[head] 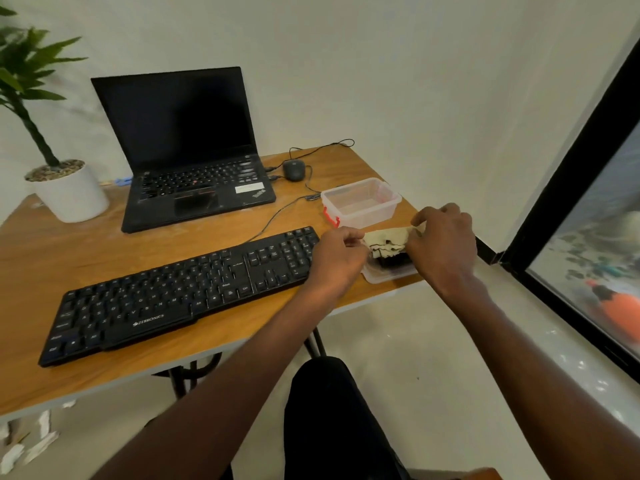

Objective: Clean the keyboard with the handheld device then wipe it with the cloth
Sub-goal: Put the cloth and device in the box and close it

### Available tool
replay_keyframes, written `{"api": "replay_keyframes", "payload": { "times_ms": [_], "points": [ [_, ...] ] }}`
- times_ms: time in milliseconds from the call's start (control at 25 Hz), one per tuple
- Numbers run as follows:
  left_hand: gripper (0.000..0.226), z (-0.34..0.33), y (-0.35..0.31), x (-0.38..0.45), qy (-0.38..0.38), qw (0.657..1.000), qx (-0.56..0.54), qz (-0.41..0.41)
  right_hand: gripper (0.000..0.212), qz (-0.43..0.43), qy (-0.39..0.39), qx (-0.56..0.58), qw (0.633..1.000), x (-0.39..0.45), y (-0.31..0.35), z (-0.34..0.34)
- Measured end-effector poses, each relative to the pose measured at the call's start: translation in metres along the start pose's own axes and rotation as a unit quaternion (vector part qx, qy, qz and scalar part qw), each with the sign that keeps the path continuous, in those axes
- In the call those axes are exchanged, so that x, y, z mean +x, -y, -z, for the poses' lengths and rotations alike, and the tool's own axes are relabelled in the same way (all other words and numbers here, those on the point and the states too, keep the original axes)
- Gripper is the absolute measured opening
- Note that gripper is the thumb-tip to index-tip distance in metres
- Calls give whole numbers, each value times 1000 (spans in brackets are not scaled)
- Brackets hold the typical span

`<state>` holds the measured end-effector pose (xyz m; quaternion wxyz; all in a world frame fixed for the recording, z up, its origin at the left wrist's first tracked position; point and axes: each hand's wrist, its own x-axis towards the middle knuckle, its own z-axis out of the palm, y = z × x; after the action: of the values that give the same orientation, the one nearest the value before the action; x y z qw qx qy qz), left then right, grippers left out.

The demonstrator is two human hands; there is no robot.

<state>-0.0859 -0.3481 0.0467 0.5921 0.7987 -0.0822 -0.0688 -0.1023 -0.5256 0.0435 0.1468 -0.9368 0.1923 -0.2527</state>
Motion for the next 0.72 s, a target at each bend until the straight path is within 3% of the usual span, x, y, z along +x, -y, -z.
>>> {"api": "replay_keyframes", "payload": {
  "times_ms": [160,280,360,480,600,720],
  "points": [
    [32,51,7,-30,-66,990,80,-97,22,53,-29,115,991,-20,36,9],
    [35,114,41,-63,-150,948,225,-166,24,143,55,237,959,-52,81,-3],
    [47,157,73,-84,-225,898,355,-127,37,186,136,249,941,-71,106,-26],
    [80,211,112,-115,-300,841,451,7,63,187,191,94,959,-82,122,-60],
    [102,239,139,-140,-323,833,435,108,75,177,207,40,961,-84,122,-71],
    [107,248,149,-140,-325,840,421,108,75,178,198,44,963,-82,123,-76]
  ]
}}
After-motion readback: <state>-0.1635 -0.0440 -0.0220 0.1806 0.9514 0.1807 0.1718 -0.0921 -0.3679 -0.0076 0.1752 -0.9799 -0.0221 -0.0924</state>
